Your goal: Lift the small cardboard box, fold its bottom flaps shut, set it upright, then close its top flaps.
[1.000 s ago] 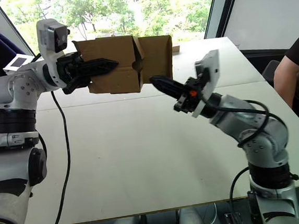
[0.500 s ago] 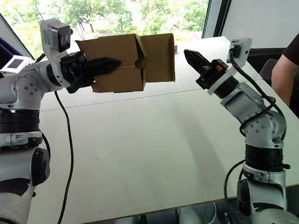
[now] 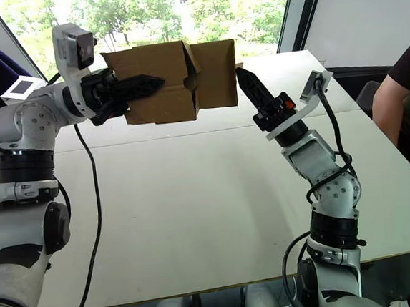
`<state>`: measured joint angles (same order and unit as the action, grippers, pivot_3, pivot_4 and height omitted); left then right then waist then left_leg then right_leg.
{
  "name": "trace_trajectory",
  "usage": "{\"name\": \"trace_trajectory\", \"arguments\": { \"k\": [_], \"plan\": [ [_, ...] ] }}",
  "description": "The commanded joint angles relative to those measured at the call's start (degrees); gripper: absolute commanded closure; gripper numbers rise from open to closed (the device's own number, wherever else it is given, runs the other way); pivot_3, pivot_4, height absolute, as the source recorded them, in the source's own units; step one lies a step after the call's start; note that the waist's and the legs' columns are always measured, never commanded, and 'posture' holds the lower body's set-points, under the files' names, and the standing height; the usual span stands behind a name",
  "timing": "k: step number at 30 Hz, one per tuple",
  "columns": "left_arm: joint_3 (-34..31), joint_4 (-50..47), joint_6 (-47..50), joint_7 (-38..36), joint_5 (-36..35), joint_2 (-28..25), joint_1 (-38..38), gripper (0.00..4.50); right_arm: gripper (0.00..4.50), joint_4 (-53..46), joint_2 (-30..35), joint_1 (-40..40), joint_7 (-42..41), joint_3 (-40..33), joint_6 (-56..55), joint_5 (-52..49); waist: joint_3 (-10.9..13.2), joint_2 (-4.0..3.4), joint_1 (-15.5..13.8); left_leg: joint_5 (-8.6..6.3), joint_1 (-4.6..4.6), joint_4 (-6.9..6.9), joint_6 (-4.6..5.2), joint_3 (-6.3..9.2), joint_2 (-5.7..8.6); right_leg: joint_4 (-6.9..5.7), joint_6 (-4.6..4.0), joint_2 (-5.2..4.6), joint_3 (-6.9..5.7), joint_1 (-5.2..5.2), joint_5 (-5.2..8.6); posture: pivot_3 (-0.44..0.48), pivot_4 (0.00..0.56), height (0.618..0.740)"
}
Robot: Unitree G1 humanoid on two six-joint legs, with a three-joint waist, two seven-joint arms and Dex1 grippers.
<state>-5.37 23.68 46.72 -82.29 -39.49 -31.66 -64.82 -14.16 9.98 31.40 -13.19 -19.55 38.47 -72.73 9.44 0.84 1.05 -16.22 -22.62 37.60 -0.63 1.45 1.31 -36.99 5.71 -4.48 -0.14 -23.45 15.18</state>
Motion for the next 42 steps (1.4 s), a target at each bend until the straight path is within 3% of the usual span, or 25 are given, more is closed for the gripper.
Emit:
{"name": "trace_trajectory", "arguments": {
  "k": [1,42],
  "plan": [
    [-1.21,-0.44,-1.07,-0.29,-0.69,-0.25,-0.81,4.5,1.43,-3.21,-1.49,-0.53,0.42,1.31,0.21,-4.14,0.0,0.0,-0.01,0.0,0.0,0.0,0.0,0.0,0.0,0.0,0.0,0.0,0.0,0.0,0.0,0.0,0.15,0.737],
    [-0.09,-0.6,-3.14,0.19,0.48,1.33,0.03,4.5,1.43,-6.53,-7.95,-0.13,4.49,9.71,-6.06,-3.15,0.0,0.0,-0.04,-0.01,-0.01,0.06,0.02,0.0,0.01,-0.02,0.0,0.0,0.0,0.0,0.0,0.0,0.15,0.737]
  ]
}}
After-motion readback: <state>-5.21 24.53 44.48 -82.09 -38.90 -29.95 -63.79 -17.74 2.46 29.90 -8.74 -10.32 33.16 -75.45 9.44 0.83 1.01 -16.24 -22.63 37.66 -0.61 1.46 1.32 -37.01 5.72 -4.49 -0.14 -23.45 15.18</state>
